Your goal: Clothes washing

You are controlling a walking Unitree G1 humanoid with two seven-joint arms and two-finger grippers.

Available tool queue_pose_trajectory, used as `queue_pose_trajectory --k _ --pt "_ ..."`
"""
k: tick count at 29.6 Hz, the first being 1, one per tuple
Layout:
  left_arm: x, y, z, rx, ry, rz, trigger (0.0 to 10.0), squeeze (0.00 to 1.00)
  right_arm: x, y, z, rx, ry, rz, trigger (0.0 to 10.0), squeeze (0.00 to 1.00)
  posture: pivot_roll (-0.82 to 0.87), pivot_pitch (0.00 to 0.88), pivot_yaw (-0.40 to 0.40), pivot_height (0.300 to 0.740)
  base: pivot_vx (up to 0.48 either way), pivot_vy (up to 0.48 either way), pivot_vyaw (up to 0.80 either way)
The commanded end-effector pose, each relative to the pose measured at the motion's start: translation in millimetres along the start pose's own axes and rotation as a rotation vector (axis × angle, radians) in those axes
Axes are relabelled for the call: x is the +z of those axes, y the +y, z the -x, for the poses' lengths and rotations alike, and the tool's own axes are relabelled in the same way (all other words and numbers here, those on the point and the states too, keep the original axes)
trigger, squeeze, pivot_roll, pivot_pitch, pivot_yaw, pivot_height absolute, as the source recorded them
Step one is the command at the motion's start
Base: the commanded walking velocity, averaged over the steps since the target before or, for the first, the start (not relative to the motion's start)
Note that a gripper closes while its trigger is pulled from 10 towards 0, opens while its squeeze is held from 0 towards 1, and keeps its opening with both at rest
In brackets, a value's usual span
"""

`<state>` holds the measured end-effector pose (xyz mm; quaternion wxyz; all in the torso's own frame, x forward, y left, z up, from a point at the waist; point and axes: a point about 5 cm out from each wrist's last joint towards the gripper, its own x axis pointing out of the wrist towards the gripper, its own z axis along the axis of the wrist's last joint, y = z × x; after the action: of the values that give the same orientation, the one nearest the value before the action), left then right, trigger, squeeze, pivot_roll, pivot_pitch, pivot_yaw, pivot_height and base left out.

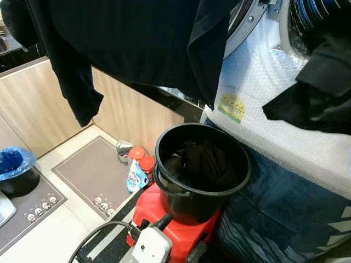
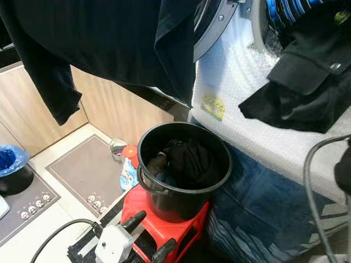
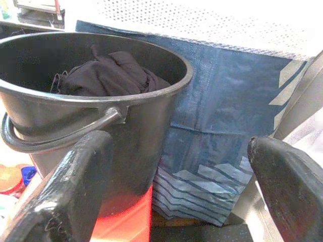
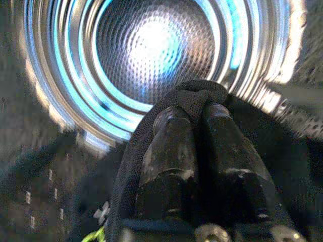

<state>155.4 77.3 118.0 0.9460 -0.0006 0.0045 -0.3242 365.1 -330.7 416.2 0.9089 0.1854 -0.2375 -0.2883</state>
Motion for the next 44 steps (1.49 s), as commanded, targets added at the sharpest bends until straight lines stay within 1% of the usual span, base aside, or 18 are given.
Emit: queue_pose_trajectory --k 1,3,5,13,15,17,18,19,20,26,33,39,40,43,44 --pt "2 -3.6 0.8 -0.008 0.009 -0.005 10.0 0.00 0 -3.0 -0.6 0.001 0.009 0.045 10.0 0.00 0.00 0.211 -0.065 0.740 0.000 0.000 0.00" --pt "2 -3.1 0.8 -0.006 0.009 -0.005 10.0 0.00 -4 -2.7 -0.2 0.006 0.031 0.053 10.0 0.00 0.00 0.210 -0.066 0.740 0.000 0.000 0.00" --pt "2 -2.6 0.6 -0.005 0.008 -0.005 10.0 0.00 -4 -2.8 -0.3 0.011 0.030 0.077 10.0 0.00 0.00 0.209 -0.065 0.740 0.000 0.000 0.00" --pt "2 -1.4 0.1 -0.009 0.008 -0.008 10.0 0.00 -3 -3.0 -0.8 0.020 0.038 0.076 10.0 0.00 -0.01 0.208 -0.062 0.740 0.000 0.000 0.00" --pt "2 -1.0 -0.3 -0.009 0.009 -0.009 10.0 0.00 -9 -1.7 0.0 0.045 0.074 0.105 10.0 0.00 -0.01 0.206 -0.060 0.740 0.000 0.000 0.00" --pt "2 -1.2 -0.5 -0.010 0.009 -0.009 10.0 0.00 -12 -2.3 0.4 0.048 0.084 0.118 10.0 0.00 0.00 0.205 -0.059 0.740 0.000 0.000 0.00" --pt "2 -1.4 -0.8 -0.011 0.009 -0.009 10.0 0.00 -13 -3.7 0.5 0.048 0.087 0.137 10.0 0.89 0.00 0.204 -0.058 0.740 0.000 0.000 0.00" --pt "2 -1.4 -0.8 -0.011 0.009 -0.009 10.0 0.00 -13 -3.7 0.5 0.048 0.087 0.137 10.0 0.89 0.00 0.204 -0.058 0.740 0.000 0.000 0.00" --pt "2 -1.3 -1.1 -0.012 0.009 -0.010 10.0 0.00 -14 -5.4 0.3 0.046 0.088 0.149 10.0 1.00 0.00 0.204 -0.057 0.740 0.000 0.000 0.00" --pt "2 -0.5 -1.2 -0.012 0.010 -0.012 10.0 0.00 -12 -8.1 -0.3 0.049 0.081 0.172 10.0 1.00 -0.01 0.201 -0.056 0.740 0.000 0.000 0.00" --pt "2 -1.3 -3.5 -0.020 0.005 -0.009 10.0 0.00 1 -7.4 -2.3 0.073 0.046 0.192 10.0 1.00 -0.02 0.195 -0.056 0.740 0.000 0.000 0.00" --pt "2 -0.2 -5.4 -0.024 0.002 -0.010 10.0 0.00 9 -6.0 -3.1 0.123 0.031 0.203 10.0 1.00 -0.02 0.188 -0.055 0.740 0.000 0.000 0.00" --pt "1 0.3 -6.1 -0.026 0.001 -0.011 10.0 0.00 10 -5.1 -3.1 0.147 0.035 0.215 10.0 1.00 -0.03 0.184 -0.053 0.740 0.000 0.000 0.00" --pt "1 0.6 -7.2 -0.031 -0.001 -0.014 10.0 0.00 6 -2.9 -2.4 0.174 0.050 0.234 10.0 1.00 -0.03 0.179 -0.052 0.740 0.000 0.000 0.00" --pt "2 1.0 -8.0 -0.034 -0.004 -0.018 10.0 0.00 3 -0.8 -1.6 0.199 0.061 0.257 10.0 1.00 -0.03 0.178 -0.052 0.740 0.000 0.000 0.00"
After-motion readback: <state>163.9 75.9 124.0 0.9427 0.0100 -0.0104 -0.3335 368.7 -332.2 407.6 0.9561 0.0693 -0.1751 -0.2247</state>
